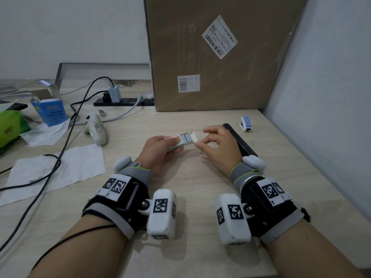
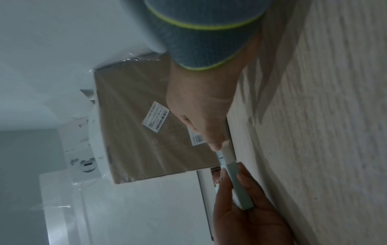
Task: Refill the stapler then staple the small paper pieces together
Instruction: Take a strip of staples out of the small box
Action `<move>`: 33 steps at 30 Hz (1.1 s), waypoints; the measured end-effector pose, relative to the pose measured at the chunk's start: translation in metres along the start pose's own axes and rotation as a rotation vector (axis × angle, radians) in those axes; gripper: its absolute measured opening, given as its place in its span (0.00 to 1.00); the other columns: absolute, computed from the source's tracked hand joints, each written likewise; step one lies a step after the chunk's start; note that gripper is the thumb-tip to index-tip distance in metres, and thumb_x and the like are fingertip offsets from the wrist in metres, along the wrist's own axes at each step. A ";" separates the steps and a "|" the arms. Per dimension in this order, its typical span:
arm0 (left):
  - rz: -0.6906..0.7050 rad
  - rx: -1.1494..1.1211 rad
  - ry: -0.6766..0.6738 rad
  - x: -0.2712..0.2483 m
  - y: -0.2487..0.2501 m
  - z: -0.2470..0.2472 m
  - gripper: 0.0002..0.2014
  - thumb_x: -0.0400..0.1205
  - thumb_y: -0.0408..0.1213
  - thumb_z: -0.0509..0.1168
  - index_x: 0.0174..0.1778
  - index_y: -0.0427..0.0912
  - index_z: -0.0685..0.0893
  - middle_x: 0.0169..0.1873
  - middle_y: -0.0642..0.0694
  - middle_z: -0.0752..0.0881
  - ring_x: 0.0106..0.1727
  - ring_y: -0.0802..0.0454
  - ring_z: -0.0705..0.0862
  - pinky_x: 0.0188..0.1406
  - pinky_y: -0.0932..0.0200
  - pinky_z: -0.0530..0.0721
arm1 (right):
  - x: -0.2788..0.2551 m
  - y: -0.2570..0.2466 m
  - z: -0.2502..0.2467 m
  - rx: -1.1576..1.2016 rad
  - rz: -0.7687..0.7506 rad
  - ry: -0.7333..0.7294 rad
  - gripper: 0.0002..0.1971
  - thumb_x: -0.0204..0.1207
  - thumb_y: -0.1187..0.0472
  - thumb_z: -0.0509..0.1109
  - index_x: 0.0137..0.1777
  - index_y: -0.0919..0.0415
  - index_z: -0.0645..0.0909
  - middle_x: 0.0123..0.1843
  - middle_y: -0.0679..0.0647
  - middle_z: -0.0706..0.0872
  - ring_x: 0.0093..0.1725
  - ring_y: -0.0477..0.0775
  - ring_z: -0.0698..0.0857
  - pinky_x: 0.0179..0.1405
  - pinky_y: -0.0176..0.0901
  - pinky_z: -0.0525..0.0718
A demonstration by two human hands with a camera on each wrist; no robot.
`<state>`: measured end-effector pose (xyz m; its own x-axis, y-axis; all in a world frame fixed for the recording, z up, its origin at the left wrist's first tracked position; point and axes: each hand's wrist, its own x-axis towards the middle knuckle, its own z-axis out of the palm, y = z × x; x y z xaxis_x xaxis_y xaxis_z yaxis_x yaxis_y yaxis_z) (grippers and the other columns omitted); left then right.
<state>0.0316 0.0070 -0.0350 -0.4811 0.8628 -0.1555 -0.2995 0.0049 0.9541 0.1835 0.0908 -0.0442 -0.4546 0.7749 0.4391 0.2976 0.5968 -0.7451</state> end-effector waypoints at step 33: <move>0.084 0.279 -0.010 -0.003 -0.001 0.004 0.07 0.74 0.35 0.73 0.44 0.39 0.83 0.43 0.31 0.87 0.42 0.40 0.84 0.46 0.47 0.83 | 0.003 0.007 0.001 -0.181 -0.175 0.014 0.10 0.67 0.57 0.78 0.47 0.56 0.91 0.59 0.55 0.81 0.60 0.56 0.77 0.59 0.36 0.69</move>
<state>0.0363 0.0064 -0.0349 -0.4864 0.8708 -0.0720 -0.0202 0.0712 0.9973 0.1828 0.0973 -0.0486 -0.5008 0.6586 0.5616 0.3618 0.7487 -0.5555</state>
